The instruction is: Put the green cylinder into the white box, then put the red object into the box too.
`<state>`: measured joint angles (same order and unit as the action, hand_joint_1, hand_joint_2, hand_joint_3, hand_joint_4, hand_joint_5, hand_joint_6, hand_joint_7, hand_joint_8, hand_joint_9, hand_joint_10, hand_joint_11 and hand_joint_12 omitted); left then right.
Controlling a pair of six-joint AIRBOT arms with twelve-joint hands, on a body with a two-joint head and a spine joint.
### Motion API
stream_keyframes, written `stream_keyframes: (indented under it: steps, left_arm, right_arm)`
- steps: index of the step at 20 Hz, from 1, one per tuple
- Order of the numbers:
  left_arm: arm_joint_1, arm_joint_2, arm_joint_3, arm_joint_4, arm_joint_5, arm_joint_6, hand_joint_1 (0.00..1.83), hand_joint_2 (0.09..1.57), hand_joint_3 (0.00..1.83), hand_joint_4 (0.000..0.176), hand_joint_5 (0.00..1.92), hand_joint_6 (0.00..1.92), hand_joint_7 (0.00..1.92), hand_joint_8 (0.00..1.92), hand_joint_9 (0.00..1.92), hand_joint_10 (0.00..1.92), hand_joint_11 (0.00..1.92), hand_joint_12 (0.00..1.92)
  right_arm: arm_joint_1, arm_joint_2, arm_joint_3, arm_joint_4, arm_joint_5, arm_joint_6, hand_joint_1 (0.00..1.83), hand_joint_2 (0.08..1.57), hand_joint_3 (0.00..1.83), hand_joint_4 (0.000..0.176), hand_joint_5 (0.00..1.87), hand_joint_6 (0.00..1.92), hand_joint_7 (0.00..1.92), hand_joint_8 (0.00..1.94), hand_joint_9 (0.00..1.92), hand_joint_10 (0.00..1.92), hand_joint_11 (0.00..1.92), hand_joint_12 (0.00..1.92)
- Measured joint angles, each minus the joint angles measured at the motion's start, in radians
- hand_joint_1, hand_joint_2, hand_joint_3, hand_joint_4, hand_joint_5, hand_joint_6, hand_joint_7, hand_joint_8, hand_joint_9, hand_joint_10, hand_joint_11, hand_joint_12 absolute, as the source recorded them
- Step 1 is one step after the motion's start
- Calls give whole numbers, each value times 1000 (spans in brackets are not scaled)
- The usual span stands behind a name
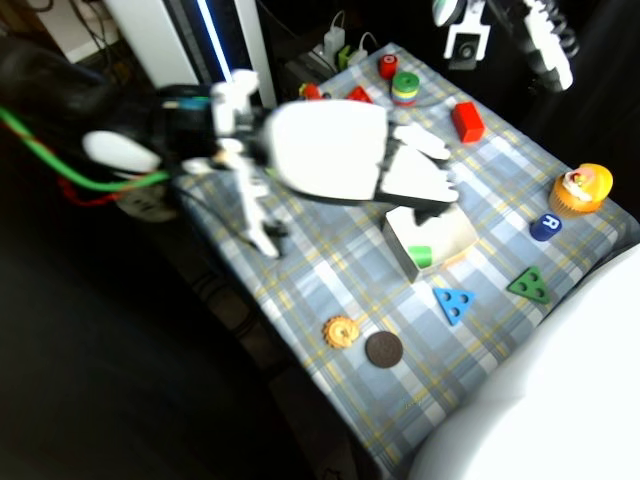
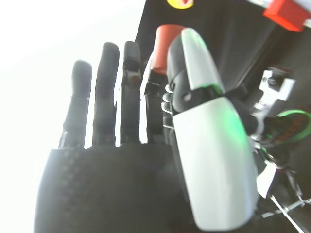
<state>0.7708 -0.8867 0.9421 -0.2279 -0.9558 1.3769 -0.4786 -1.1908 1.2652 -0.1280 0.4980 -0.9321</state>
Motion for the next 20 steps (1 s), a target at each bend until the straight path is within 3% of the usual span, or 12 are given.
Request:
stream_keyframes:
  steps: [1, 2, 4, 5, 6, 8, 9, 14, 17, 18, 19, 20]
  left_arm:
    - [0, -1, 10, 3, -2, -13, 331, 1397, 0, 71, 68, 2, 86, 16, 33, 15, 0, 0]
    - [0, -1, 12, 0, -2, -17, 318, 1401, 0, 78, 51, 0, 67, 6, 15, 8, 0, 0]
    - [0, -3, 17, -5, 0, -19, 314, 1403, 1, 94, 31, 0, 48, 0, 0, 0, 0, 0]
    - [0, -7, 17, -8, -1, -19, 303, 1407, 3, 101, 26, 0, 46, 0, 0, 0, 0, 0]
    - [0, -7, 17, -8, 2, -19, 336, 1412, 4, 82, 34, 4, 51, 2, 7, 3, 0, 0]
    - [0, -7, 16, 1, 1, -21, 347, 1416, 5, 100, 28, 2, 29, 0, 0, 0, 0, 0]
    - [1, -7, 16, 0, 0, -21, 343, 1409, 1, 104, 28, 2, 23, 0, 0, 0, 0, 0]
    - [23, -3, 9, -18, -19, -40, 466, 1418, 1, 53, 59, 15, 57, 11, 22, 10, 0, 0]
    - [35, 13, -2, -19, -48, -45, 394, 1417, 1, 71, 34, 3, 21, 0, 3, 3, 0, 0]
    - [41, 18, -11, -20, -57, -45, 391, 1411, 0, 84, 28, 1, 6, 0, 0, 0, 0, 0]
    - [53, 19, -22, -19, -87, -48, 403, 1412, 0, 51, 21, 0, 13, 4, 0, 0, 0, 0]
    - [54, 19, -22, -18, -90, -49, 403, 1412, 0, 51, 21, 0, 13, 4, 0, 0, 0, 0]
  right_arm:
    - [3, -23, 20, 0, -22, 0, 1169, 1270, 0, 0, 596, 1404, 800, 1433, 365, 1325, 15, 1833]
    - [3, -37, 34, 1, -38, 0, 1100, 1200, 0, 0, 505, 848, 611, 1037, 341, 1189, 2, 1736]
    - [3, -52, 48, 3, -72, 0, 940, 1138, 0, 0, 296, 233, 388, 309, 189, 737, 0, 1392]
    - [3, -52, 49, 4, -85, 0, 892, 1138, 0, 34, 216, 98, 306, 114, 141, 486, 0, 1094]
    - [3, -52, 49, 11, -86, 0, 855, 1141, 0, 40, 129, 26, 211, 28, 101, 257, 0, 767]
    - [6, -48, 44, 17, -86, 0, 761, 1182, 5, 26, 14, 6, 10, 0, 3, 19, 0, 62]
    - [7, -40, 23, 32, -79, 0, 642, 1216, 18, 21, 2, 0, 1, 0, 0, 3, 0, 12]
    - [-10, 150, -148, 51, 114, 0, 371, 1250, 23, 23, 0, 0, 0, 0, 0, 0, 2, 0]
    - [-98, 252, -225, 82, 212, -2, 396, 1273, 20, 85, 0, 0, 0, 0, 0, 0, 13, 9]
    - [-129, 270, -245, 89, 241, -2, 417, 1273, 15, 41, 0, 0, 0, 0, 0, 0, 27, 20]
    - [-203, 311, -296, 114, 333, -2, 393, 1276, 10, 24, 0, 0, 0, 0, 0, 0, 9, 14]
    - [-211, 315, -301, 117, 342, -2, 393, 1276, 10, 24, 0, 0, 0, 0, 0, 0, 9, 14]
